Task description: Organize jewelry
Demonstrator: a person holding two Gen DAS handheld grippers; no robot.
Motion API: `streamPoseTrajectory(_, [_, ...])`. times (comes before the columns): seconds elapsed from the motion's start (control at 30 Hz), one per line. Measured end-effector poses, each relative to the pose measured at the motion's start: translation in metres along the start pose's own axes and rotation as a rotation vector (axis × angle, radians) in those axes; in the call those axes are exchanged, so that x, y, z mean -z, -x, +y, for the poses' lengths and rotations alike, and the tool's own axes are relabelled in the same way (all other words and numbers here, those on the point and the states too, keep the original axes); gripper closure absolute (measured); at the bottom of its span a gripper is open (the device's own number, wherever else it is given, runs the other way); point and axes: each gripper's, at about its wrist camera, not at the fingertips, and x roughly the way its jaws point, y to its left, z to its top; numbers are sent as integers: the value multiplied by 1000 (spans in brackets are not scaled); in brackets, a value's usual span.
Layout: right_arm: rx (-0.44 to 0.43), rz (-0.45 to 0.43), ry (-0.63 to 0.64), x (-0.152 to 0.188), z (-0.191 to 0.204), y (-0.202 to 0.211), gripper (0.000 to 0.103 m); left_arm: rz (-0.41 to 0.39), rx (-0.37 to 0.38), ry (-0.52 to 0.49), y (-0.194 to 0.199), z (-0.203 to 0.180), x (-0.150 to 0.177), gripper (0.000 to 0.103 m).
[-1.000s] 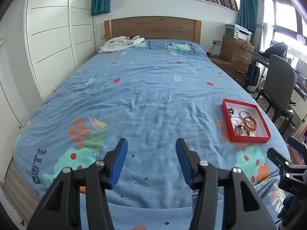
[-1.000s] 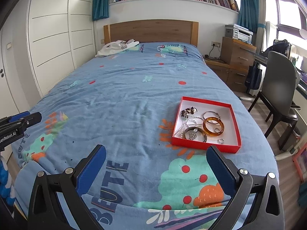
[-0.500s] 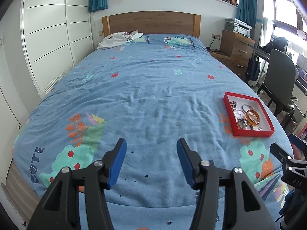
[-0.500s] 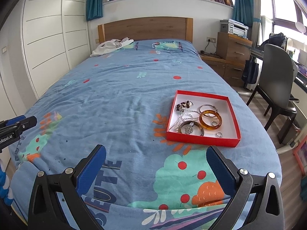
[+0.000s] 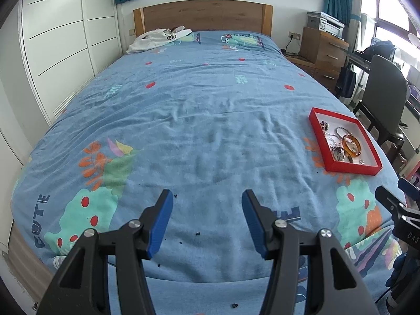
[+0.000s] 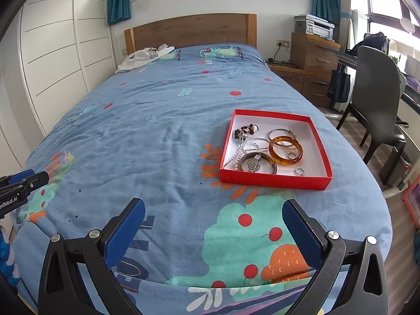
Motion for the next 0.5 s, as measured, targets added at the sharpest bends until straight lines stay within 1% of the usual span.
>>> streamPoseTrajectory(0.17, [2,15,4,3,1,-5,1,14,3,0,-6,1,2,50])
streamPoseTrajectory(0.5, [6,26,3,5,0,-7,1,17,4,-2,-8,0,4,50])
